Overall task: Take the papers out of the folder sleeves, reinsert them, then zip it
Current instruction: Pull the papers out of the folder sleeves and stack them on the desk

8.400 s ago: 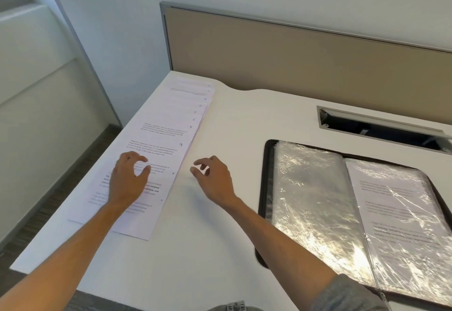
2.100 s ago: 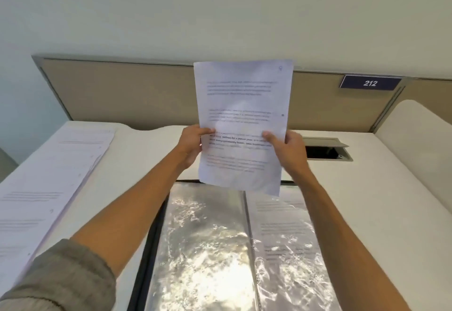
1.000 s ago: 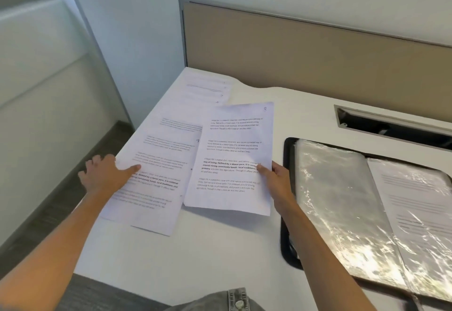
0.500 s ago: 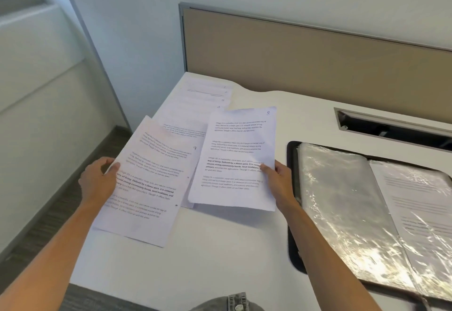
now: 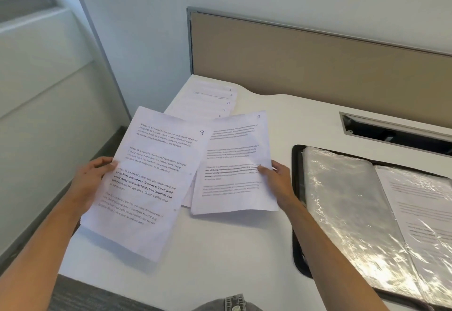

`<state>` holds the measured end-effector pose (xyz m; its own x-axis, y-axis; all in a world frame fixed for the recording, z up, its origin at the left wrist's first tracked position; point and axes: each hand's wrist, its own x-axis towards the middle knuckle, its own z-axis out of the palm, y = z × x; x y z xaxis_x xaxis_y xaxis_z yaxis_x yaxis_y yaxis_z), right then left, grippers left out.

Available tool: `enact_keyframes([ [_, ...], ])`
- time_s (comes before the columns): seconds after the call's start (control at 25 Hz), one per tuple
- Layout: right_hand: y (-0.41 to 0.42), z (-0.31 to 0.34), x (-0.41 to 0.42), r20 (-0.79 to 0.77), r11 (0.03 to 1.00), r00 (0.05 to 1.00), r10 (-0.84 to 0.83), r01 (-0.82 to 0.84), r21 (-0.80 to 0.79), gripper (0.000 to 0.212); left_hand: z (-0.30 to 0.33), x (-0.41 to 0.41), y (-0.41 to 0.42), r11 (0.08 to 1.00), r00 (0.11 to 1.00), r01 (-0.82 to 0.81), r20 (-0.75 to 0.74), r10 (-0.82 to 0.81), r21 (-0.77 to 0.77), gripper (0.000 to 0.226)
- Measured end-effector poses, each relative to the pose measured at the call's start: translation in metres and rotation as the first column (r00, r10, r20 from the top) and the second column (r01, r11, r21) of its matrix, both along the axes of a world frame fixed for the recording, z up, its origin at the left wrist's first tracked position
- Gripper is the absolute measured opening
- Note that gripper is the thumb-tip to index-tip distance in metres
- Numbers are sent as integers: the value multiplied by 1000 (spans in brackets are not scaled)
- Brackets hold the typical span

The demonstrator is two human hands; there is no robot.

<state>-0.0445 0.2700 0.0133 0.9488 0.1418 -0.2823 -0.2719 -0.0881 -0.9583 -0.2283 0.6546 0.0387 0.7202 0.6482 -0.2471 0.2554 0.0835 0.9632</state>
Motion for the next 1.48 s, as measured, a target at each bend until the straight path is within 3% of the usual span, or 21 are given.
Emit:
enact_keyframes([
  [0.16,45,-6,-32,-5,997,997,82,-82,9,25,-10,2,-1,996,998,-31,-53,27,-78,26],
  [0.36,100,-8,-64,-26,987,989,145,-146,-60,33,-20,7,-14,993,989,-57,-131,70,102,11],
  [0.56,114,-8,-69,16,878,982,190,-163,-449,17,-30,15,-21,934,959,-7,-262,107,356,19],
  [0.68,112,-13,-67,77,838,981,180,-111,-535,30,-35,20,-22,909,948,22,-297,112,416,20],
  [0.88,107,0,-62,82,813,982,171,-94,-574,14,-33,25,-25,896,935,27,-328,134,443,21],
  [1.2,118,-2,-64,63,838,972,229,-164,-521,28,-33,28,-24,906,930,-6,-330,160,423,25],
  [1.48,116,-5,-59,116,802,965,236,-126,-584,22,-33,37,-29,883,913,0,-360,191,470,25],
])
